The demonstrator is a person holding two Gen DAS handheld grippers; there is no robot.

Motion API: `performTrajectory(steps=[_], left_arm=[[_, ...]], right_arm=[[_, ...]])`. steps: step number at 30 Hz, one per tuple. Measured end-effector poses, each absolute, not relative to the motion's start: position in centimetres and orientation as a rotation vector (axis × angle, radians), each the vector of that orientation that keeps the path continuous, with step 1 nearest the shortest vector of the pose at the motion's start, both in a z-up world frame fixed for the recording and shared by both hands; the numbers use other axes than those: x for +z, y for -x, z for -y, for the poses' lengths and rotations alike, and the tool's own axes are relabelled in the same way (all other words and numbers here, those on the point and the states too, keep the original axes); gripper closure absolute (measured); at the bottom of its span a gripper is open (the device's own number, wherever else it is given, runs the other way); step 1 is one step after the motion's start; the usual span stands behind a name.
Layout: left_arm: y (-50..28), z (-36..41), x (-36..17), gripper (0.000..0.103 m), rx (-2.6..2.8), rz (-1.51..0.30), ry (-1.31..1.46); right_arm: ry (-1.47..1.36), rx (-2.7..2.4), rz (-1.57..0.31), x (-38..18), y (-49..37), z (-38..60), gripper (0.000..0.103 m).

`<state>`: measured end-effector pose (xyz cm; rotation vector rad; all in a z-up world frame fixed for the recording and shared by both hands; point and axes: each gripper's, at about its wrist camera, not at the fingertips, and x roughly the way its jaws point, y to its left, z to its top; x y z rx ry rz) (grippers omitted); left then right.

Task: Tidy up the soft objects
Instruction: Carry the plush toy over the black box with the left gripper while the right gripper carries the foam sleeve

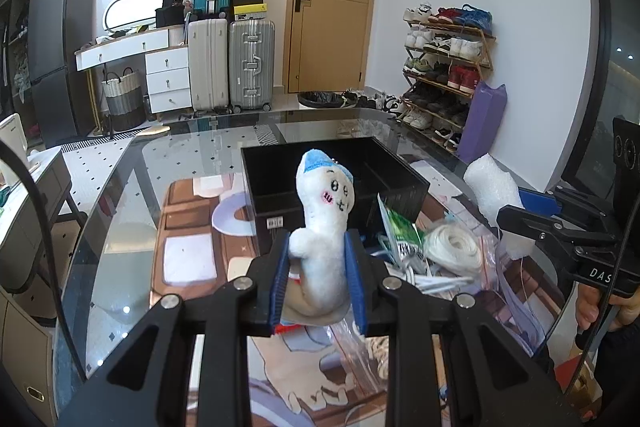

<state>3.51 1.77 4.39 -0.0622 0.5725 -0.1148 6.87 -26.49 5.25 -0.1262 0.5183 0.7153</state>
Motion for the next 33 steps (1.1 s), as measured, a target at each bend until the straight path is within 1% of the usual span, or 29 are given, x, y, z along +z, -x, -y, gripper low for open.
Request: performTrajectory(steps=[13,33], left_arm=[[-5.9,-2.0,5.6,0.078,-0.105,-0.564,0.066],[-8.6,-2.8,5.8,0.078,-0.085,-0.578,0.075]], right_arm=[[0.101,0.741,-0.507,7.0,-8.9,25.7,0.066],[0.079,0.781,-0.522,8.6,-13.1,23.4,0.066]])
